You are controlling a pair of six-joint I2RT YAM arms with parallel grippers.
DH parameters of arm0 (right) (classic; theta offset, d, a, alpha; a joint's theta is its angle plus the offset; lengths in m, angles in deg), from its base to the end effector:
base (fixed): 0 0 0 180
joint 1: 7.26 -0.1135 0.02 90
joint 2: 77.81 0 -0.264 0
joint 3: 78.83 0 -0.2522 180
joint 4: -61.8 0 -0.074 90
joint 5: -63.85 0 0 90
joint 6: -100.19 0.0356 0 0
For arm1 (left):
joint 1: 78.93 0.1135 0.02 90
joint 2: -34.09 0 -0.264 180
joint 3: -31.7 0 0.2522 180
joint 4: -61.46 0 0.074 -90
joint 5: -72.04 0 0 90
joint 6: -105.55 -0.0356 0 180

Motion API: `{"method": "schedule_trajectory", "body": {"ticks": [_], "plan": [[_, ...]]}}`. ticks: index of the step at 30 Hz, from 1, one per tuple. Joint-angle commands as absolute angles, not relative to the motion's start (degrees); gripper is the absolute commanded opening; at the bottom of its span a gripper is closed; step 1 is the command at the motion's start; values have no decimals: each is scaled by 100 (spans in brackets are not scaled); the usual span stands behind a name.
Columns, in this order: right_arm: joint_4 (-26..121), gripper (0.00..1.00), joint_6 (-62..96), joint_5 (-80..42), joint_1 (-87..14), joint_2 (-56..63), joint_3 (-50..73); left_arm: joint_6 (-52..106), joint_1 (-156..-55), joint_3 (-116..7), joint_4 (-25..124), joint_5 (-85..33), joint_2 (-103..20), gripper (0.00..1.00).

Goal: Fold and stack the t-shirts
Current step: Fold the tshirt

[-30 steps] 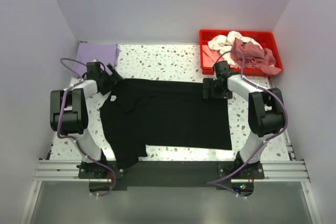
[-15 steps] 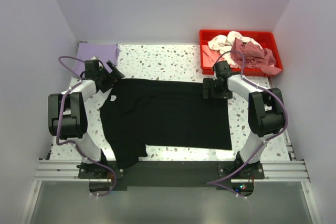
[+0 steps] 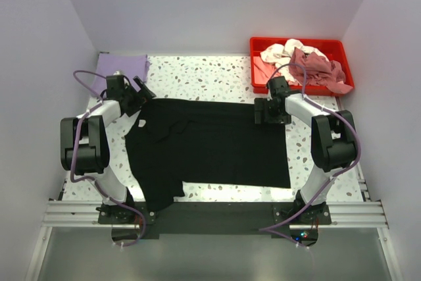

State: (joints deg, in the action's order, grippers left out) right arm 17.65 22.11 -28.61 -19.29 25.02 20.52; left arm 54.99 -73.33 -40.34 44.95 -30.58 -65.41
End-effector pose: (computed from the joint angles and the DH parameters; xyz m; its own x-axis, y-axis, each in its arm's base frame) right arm 0.3486 0.0727 0.1753 -0.9160 0.0158 -0.4009 -0.0022 0.9990 0.0445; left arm 0.3646 0.0279 0.1821 -0.5725 -0.6790 -0.4595 -0.3916 0.7188 -0.5744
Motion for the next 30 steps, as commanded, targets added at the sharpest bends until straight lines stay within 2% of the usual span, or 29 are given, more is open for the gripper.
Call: {"method": "schedule_trajectory", "body": {"ticks": [1,10,16,22,30], "plan": [[1746,99,2144,-2922,-1921,2309,1973,5343,-7340,-4305,4454,-2737,-6241,100],[1693,99,2179,-3010,-1912,2090,1974,5299,-7357,-4438,3935,-2156,-5714,100],[1658,99,2205,-2922,-1921,1677,2035,5141,-8032,-4367,3908,-2087,-5555,100],[1710,99,2214,-2817,-1912,1764,1886,5053,-8298,-4980,4119,-2306,-6389,100],[1965,99,2161,-2737,-1921,2528,1359,4886,-8271,-6072,3522,-1596,-7761,100]]}}
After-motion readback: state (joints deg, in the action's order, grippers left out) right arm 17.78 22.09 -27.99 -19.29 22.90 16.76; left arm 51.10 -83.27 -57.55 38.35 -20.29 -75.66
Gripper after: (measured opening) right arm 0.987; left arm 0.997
